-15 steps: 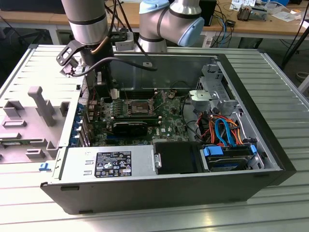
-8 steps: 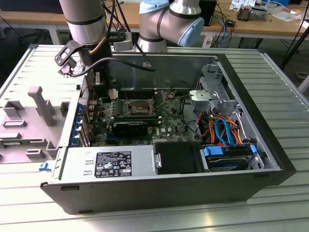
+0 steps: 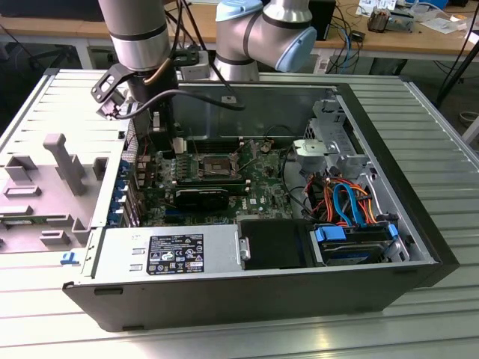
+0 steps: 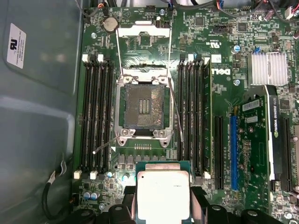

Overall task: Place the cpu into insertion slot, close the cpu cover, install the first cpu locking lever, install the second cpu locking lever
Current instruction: 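Place the cpu into insertion slot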

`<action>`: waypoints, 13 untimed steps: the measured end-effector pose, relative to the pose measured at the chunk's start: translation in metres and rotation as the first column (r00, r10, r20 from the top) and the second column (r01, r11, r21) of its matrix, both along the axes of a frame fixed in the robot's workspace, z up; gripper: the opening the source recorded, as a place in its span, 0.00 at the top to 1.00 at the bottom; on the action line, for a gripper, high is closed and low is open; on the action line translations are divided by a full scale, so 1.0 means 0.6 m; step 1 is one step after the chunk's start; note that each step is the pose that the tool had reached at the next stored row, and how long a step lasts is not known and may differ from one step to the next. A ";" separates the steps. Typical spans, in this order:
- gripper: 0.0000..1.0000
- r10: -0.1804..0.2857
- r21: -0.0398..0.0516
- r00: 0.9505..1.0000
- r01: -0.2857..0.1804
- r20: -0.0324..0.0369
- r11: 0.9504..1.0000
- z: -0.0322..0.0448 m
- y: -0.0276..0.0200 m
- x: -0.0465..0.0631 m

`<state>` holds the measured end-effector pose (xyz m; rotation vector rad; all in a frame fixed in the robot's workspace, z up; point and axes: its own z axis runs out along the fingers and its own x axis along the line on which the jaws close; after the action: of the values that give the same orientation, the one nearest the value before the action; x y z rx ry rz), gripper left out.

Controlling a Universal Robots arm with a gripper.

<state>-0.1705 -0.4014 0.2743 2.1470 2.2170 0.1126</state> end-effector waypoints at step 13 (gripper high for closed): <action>0.45 0.001 -0.001 1.000 -0.001 -0.001 1.000 -0.015 0.0145 0.026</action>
<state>-0.1550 -0.3927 0.2655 2.1454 2.2182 0.1100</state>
